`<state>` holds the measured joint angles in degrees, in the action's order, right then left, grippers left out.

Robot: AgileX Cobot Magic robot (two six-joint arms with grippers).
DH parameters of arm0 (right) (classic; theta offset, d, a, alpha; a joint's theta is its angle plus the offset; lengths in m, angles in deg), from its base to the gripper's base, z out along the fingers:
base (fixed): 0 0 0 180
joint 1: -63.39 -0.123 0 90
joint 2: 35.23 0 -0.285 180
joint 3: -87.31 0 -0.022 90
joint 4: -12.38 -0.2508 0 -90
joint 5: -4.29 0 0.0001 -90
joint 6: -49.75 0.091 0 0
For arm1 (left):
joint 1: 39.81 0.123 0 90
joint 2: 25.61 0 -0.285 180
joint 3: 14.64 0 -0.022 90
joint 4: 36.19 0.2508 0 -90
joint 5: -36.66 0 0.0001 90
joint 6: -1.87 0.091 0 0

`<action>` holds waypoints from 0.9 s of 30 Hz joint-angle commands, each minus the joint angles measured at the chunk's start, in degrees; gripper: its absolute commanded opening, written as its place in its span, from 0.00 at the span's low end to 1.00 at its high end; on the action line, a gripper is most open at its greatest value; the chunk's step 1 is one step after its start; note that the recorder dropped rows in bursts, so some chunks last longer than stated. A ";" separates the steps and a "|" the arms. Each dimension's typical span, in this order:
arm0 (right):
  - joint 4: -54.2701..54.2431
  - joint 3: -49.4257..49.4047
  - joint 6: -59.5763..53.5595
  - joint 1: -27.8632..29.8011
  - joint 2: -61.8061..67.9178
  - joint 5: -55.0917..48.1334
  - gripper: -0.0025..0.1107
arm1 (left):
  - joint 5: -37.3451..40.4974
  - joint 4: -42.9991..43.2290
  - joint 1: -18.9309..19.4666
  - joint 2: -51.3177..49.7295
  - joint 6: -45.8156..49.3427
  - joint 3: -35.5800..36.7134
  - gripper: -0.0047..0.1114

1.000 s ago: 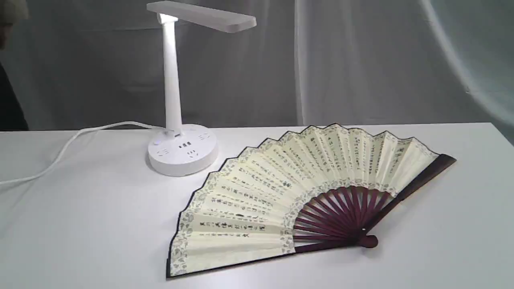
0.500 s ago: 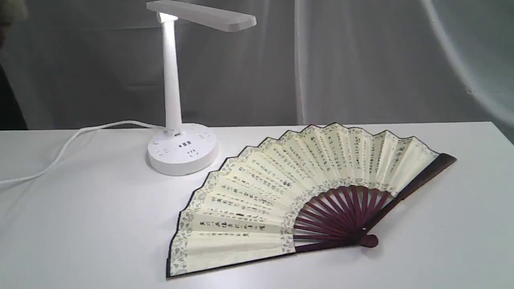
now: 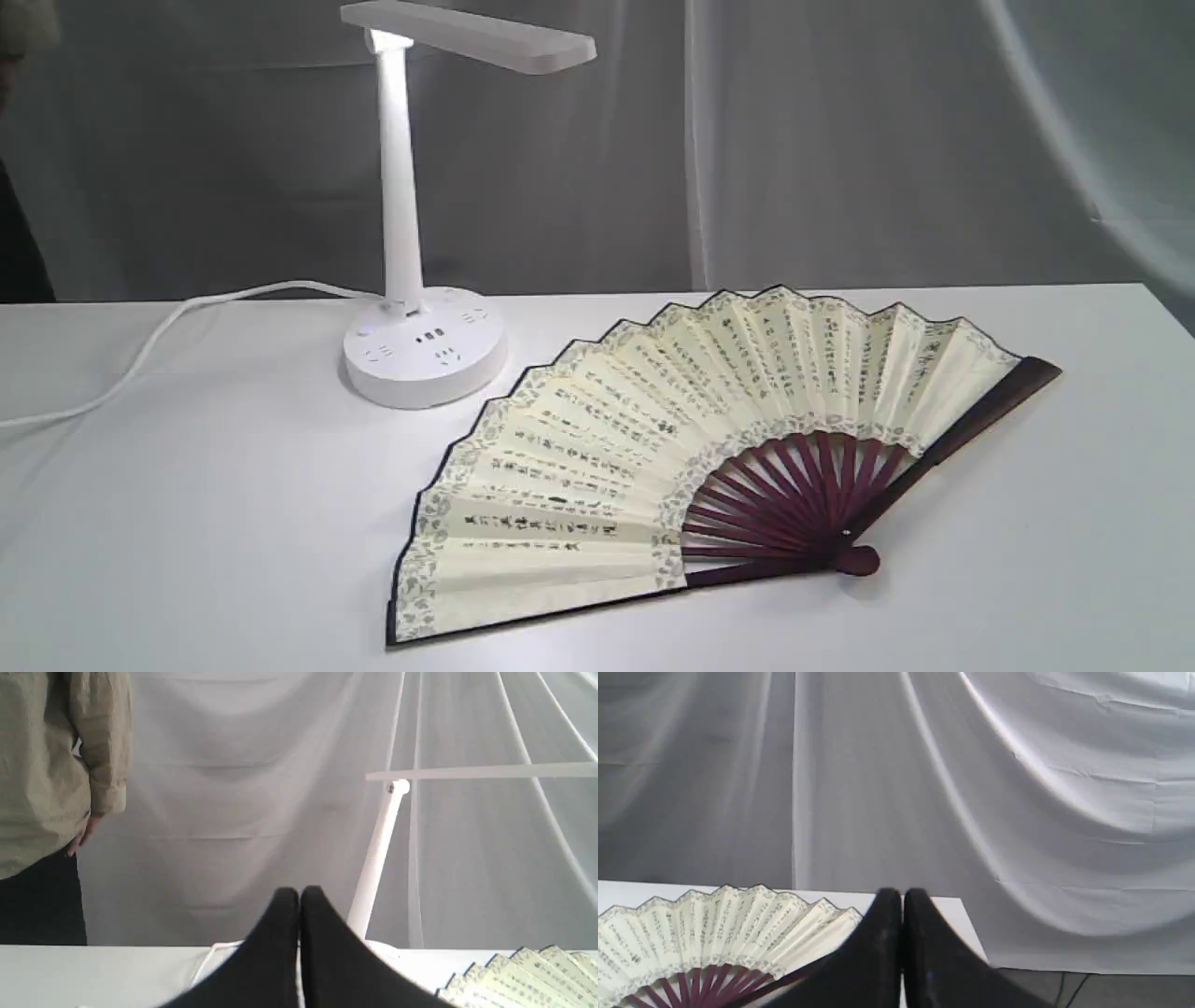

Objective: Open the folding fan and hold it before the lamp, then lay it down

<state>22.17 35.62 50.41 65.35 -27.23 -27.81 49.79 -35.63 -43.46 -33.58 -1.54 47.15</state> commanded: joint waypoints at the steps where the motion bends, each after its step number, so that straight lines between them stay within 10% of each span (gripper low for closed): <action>1: -0.18 -6.24 0.26 -0.23 -0.22 5.20 0.02 | -9.31 0.38 -0.27 0.19 -0.57 4.80 0.04; 14: -7.29 -25.53 2.98 -0.23 -0.22 35.49 0.02 | -11.30 0.38 -0.27 0.19 -0.85 15.42 0.04; 27: -7.51 -25.53 2.59 -0.23 -0.22 25.64 0.02 | -2.06 0.38 -0.27 0.19 -0.85 15.42 0.04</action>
<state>15.37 10.30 52.98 65.35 -27.23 -1.63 45.55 -35.39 -43.46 -33.58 -1.89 62.28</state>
